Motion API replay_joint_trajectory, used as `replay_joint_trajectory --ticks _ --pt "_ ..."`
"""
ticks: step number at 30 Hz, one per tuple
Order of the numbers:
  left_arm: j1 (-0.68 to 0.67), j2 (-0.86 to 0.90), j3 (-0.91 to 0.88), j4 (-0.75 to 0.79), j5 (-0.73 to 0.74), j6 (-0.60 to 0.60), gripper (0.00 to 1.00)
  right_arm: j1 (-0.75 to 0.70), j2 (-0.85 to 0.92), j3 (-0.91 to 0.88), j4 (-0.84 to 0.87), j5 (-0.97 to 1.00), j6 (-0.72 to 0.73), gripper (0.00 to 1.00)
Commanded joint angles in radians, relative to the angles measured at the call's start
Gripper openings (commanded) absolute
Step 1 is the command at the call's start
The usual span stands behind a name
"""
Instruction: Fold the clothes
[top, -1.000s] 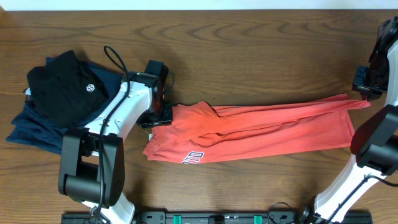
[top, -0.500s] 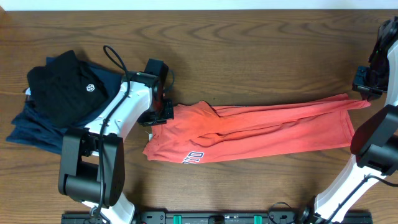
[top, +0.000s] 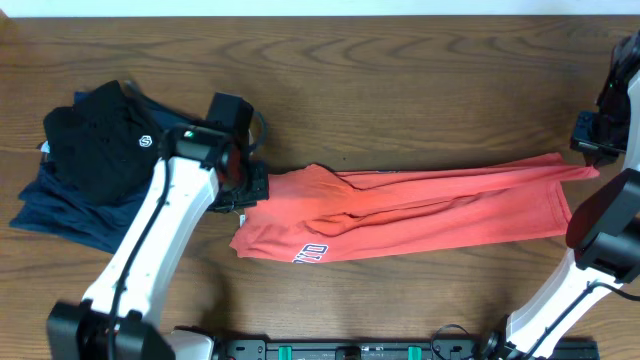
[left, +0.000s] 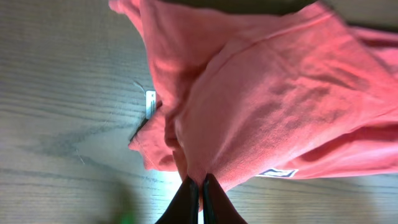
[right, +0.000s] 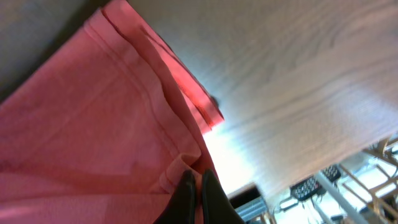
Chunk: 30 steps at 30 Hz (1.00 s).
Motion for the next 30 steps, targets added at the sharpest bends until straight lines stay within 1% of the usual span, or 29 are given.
replay_joint_trajectory --ticks 1,5,8,17,24,27,30 --pt "0.003 -0.011 0.014 -0.003 -0.001 0.019 0.06 -0.021 0.005 -0.004 -0.035 0.033 0.03 0.01" --pt "0.003 -0.011 0.014 -0.007 -0.001 0.019 0.06 -0.032 0.005 -0.024 -0.062 0.032 0.045 0.01" --pt "0.004 -0.013 0.014 -0.014 -0.001 0.019 0.06 -0.044 0.005 -0.074 -0.06 0.029 0.044 0.01" --pt "0.004 -0.024 0.014 -0.108 0.044 0.084 0.06 -0.065 0.005 -0.267 0.123 0.029 0.045 0.01" --pt "0.004 -0.024 0.009 -0.157 0.043 0.108 0.06 -0.066 0.005 -0.296 0.17 0.029 0.045 0.01" --pt "0.004 -0.024 0.007 -0.197 0.043 0.148 0.06 -0.066 0.005 -0.296 0.175 0.034 0.045 0.01" --pt "0.004 -0.024 0.002 -0.225 -0.008 0.158 0.06 -0.067 0.005 -0.296 0.198 0.033 0.048 0.01"
